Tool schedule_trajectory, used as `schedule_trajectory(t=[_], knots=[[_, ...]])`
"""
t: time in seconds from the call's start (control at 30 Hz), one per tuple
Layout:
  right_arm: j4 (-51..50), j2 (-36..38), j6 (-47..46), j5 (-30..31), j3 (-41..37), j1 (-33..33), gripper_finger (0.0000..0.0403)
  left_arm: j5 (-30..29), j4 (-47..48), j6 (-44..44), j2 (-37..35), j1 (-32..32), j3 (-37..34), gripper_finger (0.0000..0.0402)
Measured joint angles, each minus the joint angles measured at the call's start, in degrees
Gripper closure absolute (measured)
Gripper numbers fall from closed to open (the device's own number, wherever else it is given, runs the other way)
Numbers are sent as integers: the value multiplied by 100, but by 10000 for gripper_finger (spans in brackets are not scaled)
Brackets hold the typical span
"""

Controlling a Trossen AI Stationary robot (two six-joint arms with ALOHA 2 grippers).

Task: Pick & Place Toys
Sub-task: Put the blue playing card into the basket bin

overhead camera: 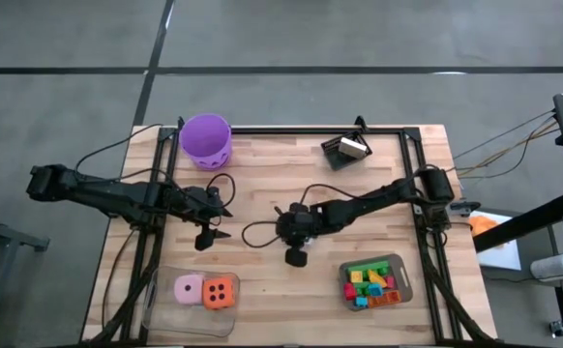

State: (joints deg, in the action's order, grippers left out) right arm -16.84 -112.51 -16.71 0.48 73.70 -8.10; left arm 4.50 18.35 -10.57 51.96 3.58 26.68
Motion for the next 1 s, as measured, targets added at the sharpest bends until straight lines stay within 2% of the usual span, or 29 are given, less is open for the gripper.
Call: schedule_trajectory(t=[0.13, 0.23, 0.43, 0.73, 1.0], knots=[[20, 0, 53, 557, -171, -68, 385, 0, -1, 0, -2, -1, 0, 78], [11, 0, 158, 730, -198, -81, 384, -1, -2, -2, -2, -1, 0, 78], [-84, 0, 696, 743, -195, -116, 384, 1, -1, -1, -2, -1, 0, 78], [-1198, 70, 1469, 673, -152, -146, 385, 1, 0, 0, 0, -1, 0, 78], [-1237, 549, 1364, 1116, -172, -144, 384, -1, 0, 0, -2, -1, -2, 78]])
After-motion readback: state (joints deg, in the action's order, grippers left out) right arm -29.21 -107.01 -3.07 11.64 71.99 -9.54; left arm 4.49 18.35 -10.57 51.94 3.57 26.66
